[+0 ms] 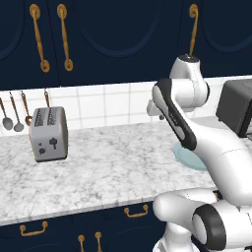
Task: Pick up the kebab skewer and baguette bread, and place them inside the toaster oven. Close the toaster oven door and start by setting the timer.
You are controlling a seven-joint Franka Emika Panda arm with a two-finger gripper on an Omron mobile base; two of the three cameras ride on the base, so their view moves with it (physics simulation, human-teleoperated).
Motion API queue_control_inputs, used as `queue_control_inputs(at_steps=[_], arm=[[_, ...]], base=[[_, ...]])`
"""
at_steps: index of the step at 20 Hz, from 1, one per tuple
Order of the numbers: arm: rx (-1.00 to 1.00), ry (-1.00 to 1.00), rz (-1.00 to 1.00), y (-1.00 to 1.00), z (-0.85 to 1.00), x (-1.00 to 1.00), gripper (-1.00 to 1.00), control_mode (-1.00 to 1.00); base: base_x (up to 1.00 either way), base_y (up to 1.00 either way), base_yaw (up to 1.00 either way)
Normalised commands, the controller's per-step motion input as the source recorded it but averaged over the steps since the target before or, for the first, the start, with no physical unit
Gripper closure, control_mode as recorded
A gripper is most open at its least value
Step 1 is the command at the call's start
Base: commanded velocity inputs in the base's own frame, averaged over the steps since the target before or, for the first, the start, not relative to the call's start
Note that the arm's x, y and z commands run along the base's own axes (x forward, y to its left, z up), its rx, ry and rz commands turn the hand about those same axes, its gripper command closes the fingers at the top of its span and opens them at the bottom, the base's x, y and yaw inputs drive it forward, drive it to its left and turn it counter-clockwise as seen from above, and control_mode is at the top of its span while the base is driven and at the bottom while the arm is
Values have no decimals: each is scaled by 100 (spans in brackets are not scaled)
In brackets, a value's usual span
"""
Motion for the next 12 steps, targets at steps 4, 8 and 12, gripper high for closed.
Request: queue_control_inputs(at_steps=[4,8,12], arm=[[0,0,-7,-13,-4,-60,-100,-100],[0,-1,-15,-43,-16,-100,-100,-100],[0,0,-10,-36,-14,-91,-100,-100]], base=[[0,0,0],[0,0,0],[0,0,0]])
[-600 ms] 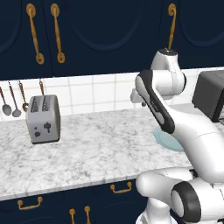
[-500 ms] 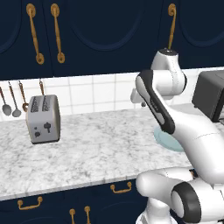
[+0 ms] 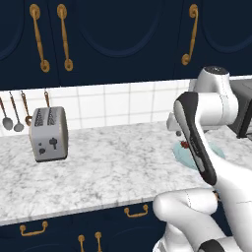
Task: Pick up the kebab skewer and baguette bread, and place them inside the toaster oven. Close the toaster oven door and start by setting the timer.
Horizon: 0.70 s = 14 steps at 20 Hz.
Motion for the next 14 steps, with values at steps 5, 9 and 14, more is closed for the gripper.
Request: queue_control_inputs(at_steps=[5,9,14], arm=[[0,1,-3,-2,-3,-62,-100,-100],[0,3,0,0,-6,-36,-100,-100],[-1,2,0,0,-3,-8,-100,100]], base=[[0,0,0],[0,0,0],[0,0,0]])
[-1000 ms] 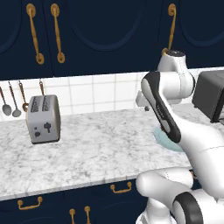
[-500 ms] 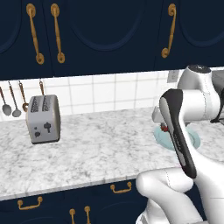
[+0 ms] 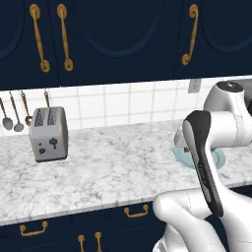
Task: Pick up the kebab skewer and baguette bread, and place them inside the toaster oven. Close the toaster oven door and start by setting the timer.
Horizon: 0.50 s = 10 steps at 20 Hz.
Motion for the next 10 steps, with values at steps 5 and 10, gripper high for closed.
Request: queue_control_inputs(at_steps=[5,10], arm=[[0,0,0,0,0,0,-100,100],[0,0,0,0,0,0,-100,100]], base=[[-5,-53,-1],[0,-85,0]])
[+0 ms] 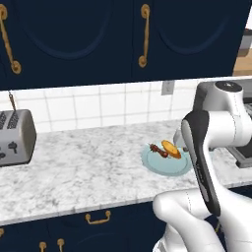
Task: Pick up the kebab skewer and baguette bread, and place them inside the toaster oven. Close the toaster oven door and start by setting the timer.
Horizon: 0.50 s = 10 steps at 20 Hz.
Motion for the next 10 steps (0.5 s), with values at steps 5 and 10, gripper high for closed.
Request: queue_control_inputs(at_steps=[5,10], arm=[[0,0,0,0,0,0,-100,100],[0,0,0,0,0,0,-100,100]], base=[[0,-78,0],[6,-49,0]])
